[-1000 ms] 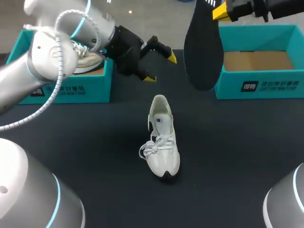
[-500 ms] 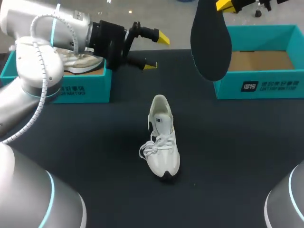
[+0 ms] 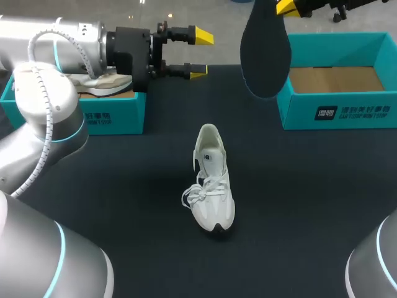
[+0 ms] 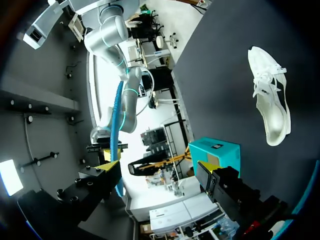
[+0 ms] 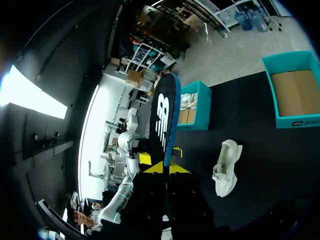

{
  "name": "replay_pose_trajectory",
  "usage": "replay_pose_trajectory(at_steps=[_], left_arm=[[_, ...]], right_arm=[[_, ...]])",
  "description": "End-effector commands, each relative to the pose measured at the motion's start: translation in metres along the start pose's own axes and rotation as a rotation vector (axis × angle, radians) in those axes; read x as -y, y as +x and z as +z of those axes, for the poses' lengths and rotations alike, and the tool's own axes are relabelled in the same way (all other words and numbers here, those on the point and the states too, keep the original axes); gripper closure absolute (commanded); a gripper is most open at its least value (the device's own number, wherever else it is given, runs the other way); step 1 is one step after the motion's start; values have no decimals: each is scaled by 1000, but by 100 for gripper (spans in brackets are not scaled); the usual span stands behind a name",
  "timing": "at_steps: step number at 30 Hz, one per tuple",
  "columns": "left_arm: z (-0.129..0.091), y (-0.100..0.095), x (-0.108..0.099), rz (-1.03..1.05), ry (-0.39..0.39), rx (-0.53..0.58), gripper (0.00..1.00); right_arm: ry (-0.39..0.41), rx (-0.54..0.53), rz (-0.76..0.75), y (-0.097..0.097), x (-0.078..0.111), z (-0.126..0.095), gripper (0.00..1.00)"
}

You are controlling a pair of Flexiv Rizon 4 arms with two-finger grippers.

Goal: Take the shoe out of the shoebox, open the shoe tongue, remove and reinsert the insole, then place the shoe into the shoebox

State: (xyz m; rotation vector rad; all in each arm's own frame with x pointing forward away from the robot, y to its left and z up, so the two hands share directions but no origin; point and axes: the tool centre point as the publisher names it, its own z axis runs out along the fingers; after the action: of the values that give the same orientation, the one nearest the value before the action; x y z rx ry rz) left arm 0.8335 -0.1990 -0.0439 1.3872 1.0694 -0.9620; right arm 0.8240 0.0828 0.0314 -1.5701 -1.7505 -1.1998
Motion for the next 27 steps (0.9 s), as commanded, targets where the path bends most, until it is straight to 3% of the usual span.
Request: replay_pose_trajectory(at_steps=[1, 7, 15, 27], left_arm=[[3, -6, -1, 17, 16, 30, 0], [2, -16, 3, 51, 15, 58, 0], [13, -31, 2, 101, 23, 150, 0], [16, -13, -10, 38, -12, 216, 0]], right_arm=[[32, -16, 5, -7, -16, 16, 100], [85, -37, 62, -17, -19, 27, 100], [179, 17, 113, -28, -23, 52, 100], [237, 25, 140, -19, -34, 81, 100]])
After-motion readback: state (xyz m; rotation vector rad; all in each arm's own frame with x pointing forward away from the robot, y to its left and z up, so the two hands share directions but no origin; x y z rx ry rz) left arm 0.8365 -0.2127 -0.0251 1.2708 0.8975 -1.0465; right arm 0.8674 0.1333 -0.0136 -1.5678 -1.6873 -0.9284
